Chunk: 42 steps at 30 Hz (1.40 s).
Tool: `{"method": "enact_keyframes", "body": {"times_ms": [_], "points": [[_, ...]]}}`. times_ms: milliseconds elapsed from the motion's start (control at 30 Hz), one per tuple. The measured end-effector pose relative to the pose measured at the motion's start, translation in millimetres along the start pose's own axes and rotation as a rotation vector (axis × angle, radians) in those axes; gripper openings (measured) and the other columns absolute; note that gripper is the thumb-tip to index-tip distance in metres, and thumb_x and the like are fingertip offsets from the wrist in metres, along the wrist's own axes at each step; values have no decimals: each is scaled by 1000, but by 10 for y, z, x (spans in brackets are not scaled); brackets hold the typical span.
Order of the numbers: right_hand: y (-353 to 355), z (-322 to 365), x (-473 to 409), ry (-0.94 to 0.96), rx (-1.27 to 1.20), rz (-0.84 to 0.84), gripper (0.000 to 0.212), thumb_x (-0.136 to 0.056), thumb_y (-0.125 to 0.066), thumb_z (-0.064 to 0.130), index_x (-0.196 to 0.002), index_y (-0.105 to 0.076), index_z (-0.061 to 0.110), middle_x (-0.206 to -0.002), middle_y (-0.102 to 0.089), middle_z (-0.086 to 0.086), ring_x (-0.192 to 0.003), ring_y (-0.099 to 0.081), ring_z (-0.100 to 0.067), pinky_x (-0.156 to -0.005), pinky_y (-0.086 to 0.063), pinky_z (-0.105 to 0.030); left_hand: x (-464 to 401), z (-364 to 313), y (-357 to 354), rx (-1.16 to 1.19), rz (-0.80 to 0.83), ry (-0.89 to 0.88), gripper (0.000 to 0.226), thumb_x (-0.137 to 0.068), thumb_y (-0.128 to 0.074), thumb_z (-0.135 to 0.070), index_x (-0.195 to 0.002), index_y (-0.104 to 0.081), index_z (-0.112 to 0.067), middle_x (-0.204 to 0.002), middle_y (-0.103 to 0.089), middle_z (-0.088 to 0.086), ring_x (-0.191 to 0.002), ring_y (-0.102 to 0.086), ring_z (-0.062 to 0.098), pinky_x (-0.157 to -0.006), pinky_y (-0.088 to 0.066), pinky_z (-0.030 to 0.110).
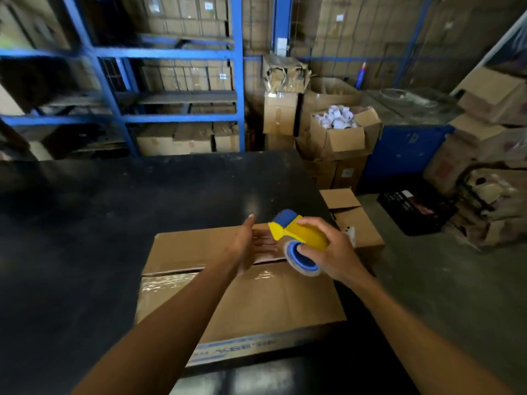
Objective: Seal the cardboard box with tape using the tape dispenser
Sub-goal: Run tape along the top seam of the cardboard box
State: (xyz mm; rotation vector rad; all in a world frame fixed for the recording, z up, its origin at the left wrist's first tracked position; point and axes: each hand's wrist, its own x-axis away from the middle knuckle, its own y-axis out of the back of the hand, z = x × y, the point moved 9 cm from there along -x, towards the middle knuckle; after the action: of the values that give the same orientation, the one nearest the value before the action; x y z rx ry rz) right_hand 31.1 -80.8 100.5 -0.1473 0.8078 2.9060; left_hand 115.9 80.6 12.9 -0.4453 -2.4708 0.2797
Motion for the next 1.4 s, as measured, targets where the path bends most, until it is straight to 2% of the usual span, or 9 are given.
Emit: {"method": "enact_keyframes", "body": {"times_ms": [200, 433, 567, 667, 767, 867, 1067, 1167, 1400], "points": [[-802, 570, -85, 290, 291, 40, 49, -71, -67, 42, -119, -57, 38, -100, -60, 10, -89, -60, -12, -75, -52, -38, 478, -341, 733, 189, 25, -64, 69, -99, -40, -56, -112, -66, 7, -114, -68, 28, -102, -65, 38, -104, -45, 47], [-1177, 1025, -381, 419, 190, 87, 56, -74, -73, 28, -125, -55, 42, -112, -59, 10, -99, -62, -11, -78, -54, -36, 719, -677, 1259, 201, -109, -136, 20, -100, -57, -21, -97, -69, -5, -74, -76, 6, -63, -72, 15, -61, -59, 26], [-1389, 1108, -509, 476, 187, 143, 58, -76, -76, 23, -127, -55, 42, -111, -60, 8, -99, -62, -13, -79, -53, -39, 666, -678, 1633, 207, -339, -114, 13, -97, -55, 0, -93, -67, 1, -67, -74, 11, -51, -70, 16, -45, -57, 28], [-1599, 1111, -580, 463, 229, 226, 60, -76, -74, 30, -129, -53, 48, -101, -60, 6, -90, -63, -15, -76, -53, -41, 696, -646, 1901, 223, -515, -170, 17, -92, -53, 5, -99, -68, 7, -88, -73, 22, -68, -71, 29, -49, -58, 36], [-1639, 1113, -640, 487, 288, 291, 57, -76, -75, 36, -128, -55, 48, -102, -61, 4, -88, -63, -17, -77, -53, -40, 928, -688, 2277, 198, -687, -255, 11, -81, -67, 5, -71, -69, 4, -71, -68, 21, -52, -64, 24, -48, -56, 32], [-1549, 967, -662, 506, 306, 351, 53, -73, -76, 42, -123, -59, 47, -104, -64, 8, -92, -64, -15, -79, -54, -38, 1166, -619, 2784, 175, -843, -293, 11, -83, -69, -4, -74, -75, 1, -69, -74, 15, -55, -70, 22, -54, -59, 31], [-1894, 627, -634, 540, 603, 497, 54, -68, -72, 54, -120, -59, 53, -103, -63, 11, -87, -64, -13, -70, -48, -24, 1213, 21, 2857, -48, -1012, -275, 14, -89, -65, -19, -87, -79, -18, -87, -77, 1, -82, -71, 20, -83, -58, 35], [-2042, 597, -625, 579, 696, 557, 50, -73, -71, 51, -122, -61, 48, -100, -54, 16, -88, -56, -10, -71, -35, -16, 1255, 120, 2835, -116, -1064, -299, 19, -91, -61, -17, -93, -80, -19, -92, -76, 0, -88, -68, 21, -85, -55, 35], [-2165, 555, -626, 575, 815, 609, 53, -81, -63, 60, -131, -52, 47, -104, -48, 15, -86, -41, -4, -70, -33, -14, 1157, 380, 2896, 2, -1089, -234, 20, -91, -61, -14, -94, -80, -17, -94, -75, 0, -88, -66, 19, -85, -52, 31]]}}
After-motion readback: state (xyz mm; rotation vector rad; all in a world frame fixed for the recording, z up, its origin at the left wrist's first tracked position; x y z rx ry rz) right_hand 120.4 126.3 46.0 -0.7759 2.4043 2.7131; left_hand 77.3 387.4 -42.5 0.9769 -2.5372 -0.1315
